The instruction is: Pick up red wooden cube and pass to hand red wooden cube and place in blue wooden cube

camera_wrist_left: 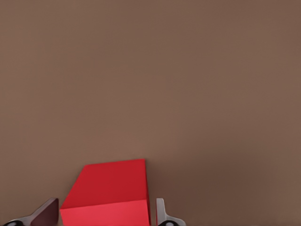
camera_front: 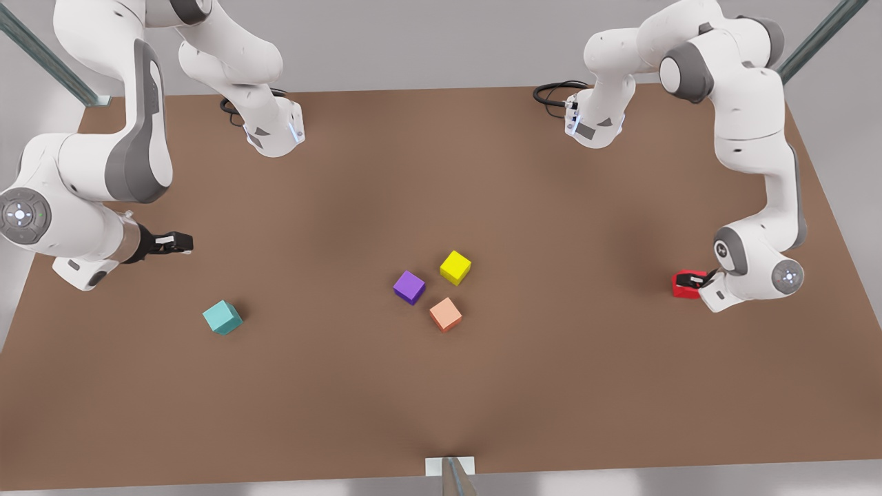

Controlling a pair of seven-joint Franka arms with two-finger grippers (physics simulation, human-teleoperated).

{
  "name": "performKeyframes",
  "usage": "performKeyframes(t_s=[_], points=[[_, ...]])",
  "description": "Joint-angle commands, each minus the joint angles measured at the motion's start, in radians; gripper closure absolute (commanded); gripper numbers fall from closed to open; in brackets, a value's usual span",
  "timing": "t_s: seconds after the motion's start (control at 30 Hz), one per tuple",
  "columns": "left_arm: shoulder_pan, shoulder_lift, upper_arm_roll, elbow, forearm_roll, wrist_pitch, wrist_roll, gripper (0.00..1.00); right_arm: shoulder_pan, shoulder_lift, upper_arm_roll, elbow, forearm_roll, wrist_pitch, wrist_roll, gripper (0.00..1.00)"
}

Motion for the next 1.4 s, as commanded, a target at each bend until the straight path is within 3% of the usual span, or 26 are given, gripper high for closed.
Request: performKeyframes(t_s=[0.0, 0.23, 0.3, 0.33, 0.47, 0.53, 0.57, 0.63, 0.7, 0.8, 0.87, 1.0, 1.17, 1.33, 1.37], points=[[0.000, 0.006, 0.000, 0.001, -0.005, 0.028, 0.144, 0.00, -0.001, -0.001, 0.000, 0.000, 0.001, -0.001, -0.020, 0.00], [0.000, 0.037, -0.002, 0.001, -0.005, 0.032, 0.144, 0.00, -0.004, 0.002, 0.000, -0.006, 0.001, -0.001, -0.020, 0.00], [0.000, 0.037, -0.005, 0.002, -0.008, 0.032, 0.144, 0.16, -0.004, 0.002, 0.000, -0.006, 0.001, -0.001, -0.022, 0.00], [0.000, 0.034, -0.006, 0.004, -0.008, 0.031, 0.144, 0.28, -0.004, 0.002, 0.000, -0.006, 0.001, -0.001, -0.022, 0.00], [-0.013, 0.025, -0.015, 0.014, -0.010, 0.018, 0.137, 0.38, -0.004, 0.005, 0.000, -0.006, 0.001, 0.003, -0.022, 0.00], [-0.020, 0.025, -0.080, 0.134, -0.076, -0.188, -0.024, 0.38, 0.002, 0.018, 0.000, -0.002, 0.002, 0.010, -0.020, 0.00], [-0.018, 0.025, -0.169, 0.232, -0.183, -0.368, -0.231, 0.38, 0.002, 0.036, 0.000, 0.006, 0.022, 0.010, -0.026, 0.00], [-0.043, 0.045, -0.389, 0.442, -0.205, -0.560, -0.678, 0.38, 0.004, 0.113, 0.000, 0.008, 0.200, -0.062, -0.364, 0.00], [-0.049, 0.083, -0.561, 0.537, -0.308, -0.561, -0.885, 0.38, 0.004, 0.263, 0.002, 0.014, 0.541, -0.085, -0.445, 0.00], [-0.053, 0.235, -0.741, 0.665, -0.471, -0.456, -0.891, 0.38, 0.015, 0.470, 0.020, 0.052, 0.990, -0.088, -0.628, 0.00], [-0.061, 0.282, -0.802, 0.666, -0.622, -0.284, -0.897, 0.38, 0.016, 0.660, 0.118, 0.081, 1.281, -0.085, -0.962, 0.00], [-0.069, 0.402, -0.966, 0.740, -0.634, -0.016, -0.833, 0.38, 0.036, 0.679, 0.134, 0.115, 1.320, 0.087, -1.615, 0.00], [-0.089, 0.439, -0.999, 0.734, -0.729, 0.058, -0.738, 0.38, 0.059, 0.677, 0.134, 0.167, 1.413, 0.256, -2.429, 0.00], [-0.092, 0.466, -0.999, 0.714, -0.800, 0.052, -0.594, 0.38, 0.099, 0.682, 0.134, 0.138, 1.499, 0.337, -2.525, 0.00], [-0.096, 0.469, -0.999, 0.711, -0.901, 0.052, -0.532, 0.38, 0.105, 0.682, 0.134, 0.138, 1.528, 0.337, -2.528, 0.00]])
